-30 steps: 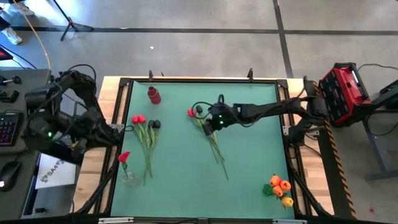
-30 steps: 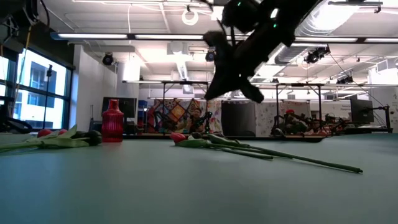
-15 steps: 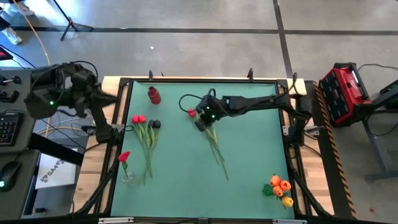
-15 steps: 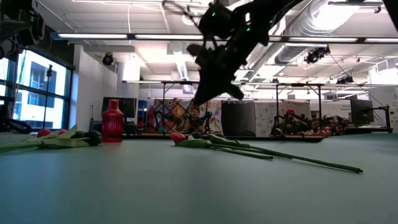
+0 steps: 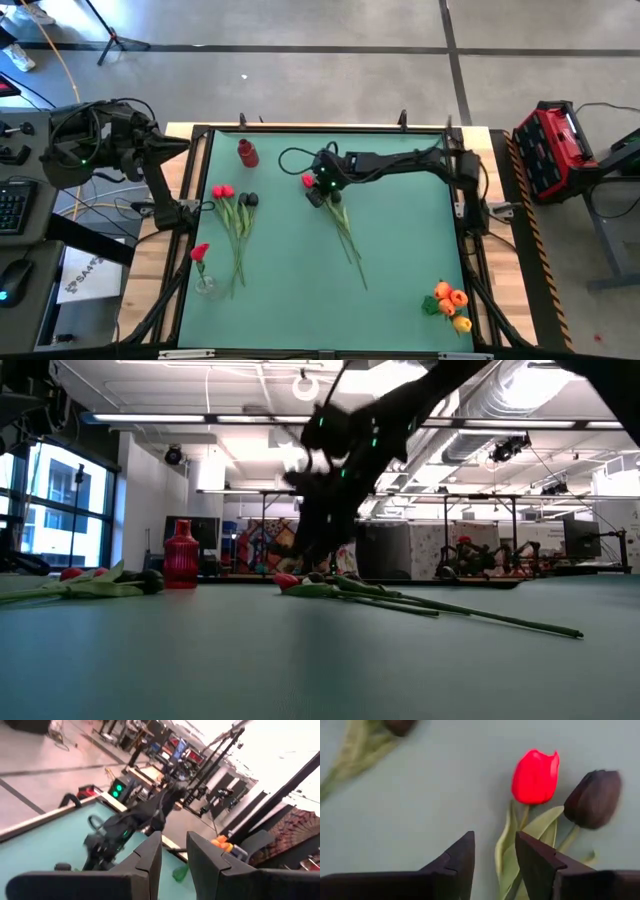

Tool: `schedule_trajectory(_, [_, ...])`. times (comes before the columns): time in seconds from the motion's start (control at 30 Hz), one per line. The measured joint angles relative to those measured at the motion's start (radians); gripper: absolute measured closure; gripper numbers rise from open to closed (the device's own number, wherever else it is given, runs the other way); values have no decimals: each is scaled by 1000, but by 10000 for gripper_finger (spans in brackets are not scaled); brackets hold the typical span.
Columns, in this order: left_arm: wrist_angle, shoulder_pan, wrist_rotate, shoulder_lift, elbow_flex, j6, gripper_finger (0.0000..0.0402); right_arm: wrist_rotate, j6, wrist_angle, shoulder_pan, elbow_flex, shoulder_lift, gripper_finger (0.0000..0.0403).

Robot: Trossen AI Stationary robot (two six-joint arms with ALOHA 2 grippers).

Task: Sort flowers into vase by color
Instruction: Put the red flower into the transparent vase

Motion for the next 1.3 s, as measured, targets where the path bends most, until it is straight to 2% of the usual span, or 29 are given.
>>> schedule_trajectory(0.13, [12, 0, -7, 5, -1, 28, 323, -88, 6, -12, -27, 23, 60, 270])
schedule_trajectory(0.43, [9, 0, 8, 7, -3, 90, 323, 15, -52, -12, -38, 31, 63, 270])
schedule_trajectory(0.7, [-3, 0, 2, 6, -3, 140, 323, -10, -190, 44, -49, 73, 93, 270])
schedule_trajectory(0.83, [-4, 0, -15, 6, -15, 142, 323, 9, -183, -91, -35, 168, 176, 270])
schedule_trajectory(1.03, [-3, 0, -4, 6, -73, 68, 323, 166, -154, -294, 8, 265, 213, 270])
schedule_trajectory(1.2, [-3, 0, 3, 6, -127, 12, 323, 170, -127, -396, 24, 313, 208, 270])
schedule_trajectory(1.3, [-4, 6, 4, 6, -149, -10, 323, 172, -113, -400, 29, 332, 206, 272])
